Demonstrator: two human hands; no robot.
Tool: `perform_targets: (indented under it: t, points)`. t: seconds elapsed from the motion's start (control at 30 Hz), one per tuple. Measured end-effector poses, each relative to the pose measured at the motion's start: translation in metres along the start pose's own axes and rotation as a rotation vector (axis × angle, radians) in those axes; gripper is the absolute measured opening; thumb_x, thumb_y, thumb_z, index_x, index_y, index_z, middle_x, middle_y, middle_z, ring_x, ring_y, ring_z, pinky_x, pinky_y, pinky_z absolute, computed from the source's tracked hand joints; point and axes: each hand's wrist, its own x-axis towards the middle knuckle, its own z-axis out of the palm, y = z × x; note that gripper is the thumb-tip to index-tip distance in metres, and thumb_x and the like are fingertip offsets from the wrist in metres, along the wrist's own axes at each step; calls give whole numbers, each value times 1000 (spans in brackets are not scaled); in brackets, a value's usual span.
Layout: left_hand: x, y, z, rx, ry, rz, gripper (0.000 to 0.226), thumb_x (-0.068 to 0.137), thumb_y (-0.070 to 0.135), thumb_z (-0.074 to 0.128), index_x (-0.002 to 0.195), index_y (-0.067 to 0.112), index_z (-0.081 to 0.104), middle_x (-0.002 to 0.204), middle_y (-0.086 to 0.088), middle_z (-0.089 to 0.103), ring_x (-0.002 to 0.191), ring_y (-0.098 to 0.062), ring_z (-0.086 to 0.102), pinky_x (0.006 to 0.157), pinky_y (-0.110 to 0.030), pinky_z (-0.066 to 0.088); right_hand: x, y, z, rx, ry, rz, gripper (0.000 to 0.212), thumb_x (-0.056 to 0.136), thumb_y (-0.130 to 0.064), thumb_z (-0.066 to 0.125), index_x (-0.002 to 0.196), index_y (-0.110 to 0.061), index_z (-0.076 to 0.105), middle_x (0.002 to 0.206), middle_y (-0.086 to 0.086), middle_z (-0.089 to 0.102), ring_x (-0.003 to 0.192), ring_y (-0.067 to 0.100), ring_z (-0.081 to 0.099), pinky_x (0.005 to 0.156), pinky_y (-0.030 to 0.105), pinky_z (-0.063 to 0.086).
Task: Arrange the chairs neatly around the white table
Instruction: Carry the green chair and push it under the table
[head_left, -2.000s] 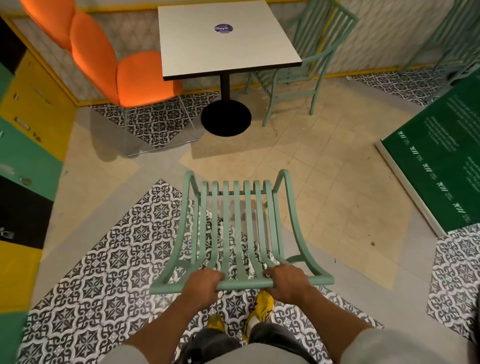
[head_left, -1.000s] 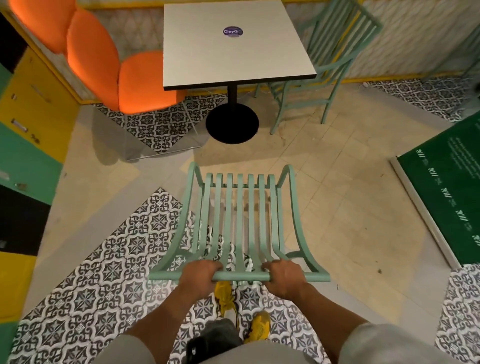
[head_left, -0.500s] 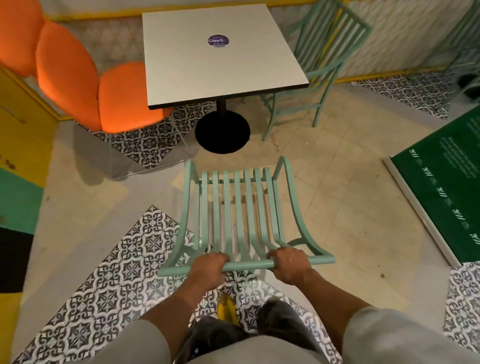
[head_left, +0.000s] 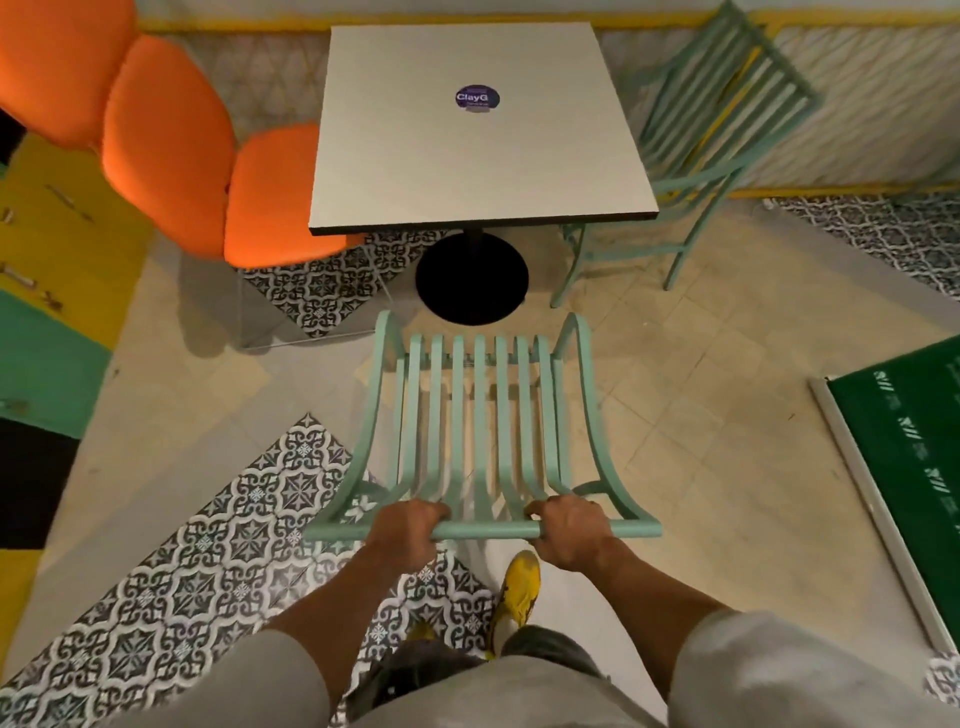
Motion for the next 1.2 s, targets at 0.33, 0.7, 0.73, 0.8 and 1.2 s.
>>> perform_targets:
  t: [0.33, 0.7, 0.73, 0.8, 1.2]
  points:
    - [69, 24, -36, 29, -12, -115, 40, 99, 28, 64, 137, 37, 61, 120, 5, 74, 107, -18, 71, 93, -36, 57, 59, 54, -46, -16, 23, -14, 38, 97, -51, 56, 128, -31, 66, 118, 3, 71, 108, 31, 69, 94, 44, 56]
    - [140, 4, -77, 38, -29, -130, 48, 95, 24, 64, 141, 38, 59, 124, 3, 72, 110, -20, 70, 90, -34, 54, 128, 77, -94, -13, 35, -51, 42, 95, -59, 57, 127, -34, 67, 115, 0, 72, 105, 26, 70, 88, 42, 57]
    - [149, 1, -82, 32, -31, -126, 49, 95, 24, 65, 141, 38, 59, 123, 3, 72, 109, -20, 70, 91, -34, 55, 135, 79, -100, -8, 37, -42, 41, 95, -59, 57, 126, -34, 67, 114, 0, 72, 104, 26, 70, 88, 42, 56]
    - [164, -3, -90, 9, -44, -123, 50, 95, 21, 65, 142, 38, 59, 123, 2, 73, 109, -21, 70, 93, -36, 56, 147, 82, -110, -9, 38, -24, 41, 96, -59, 57, 126, -33, 68, 114, 0, 72, 104, 26, 70, 88, 42, 55]
    - [225, -28, -130, 21, -67, -132, 51, 97, 23, 63, 145, 39, 56, 127, 2, 71, 112, -22, 69, 96, -37, 57, 207, 92, -154, -26, 63, -45, 45, 98, -64, 54, 133, -37, 64, 117, 1, 70, 105, 25, 67, 90, 40, 55]
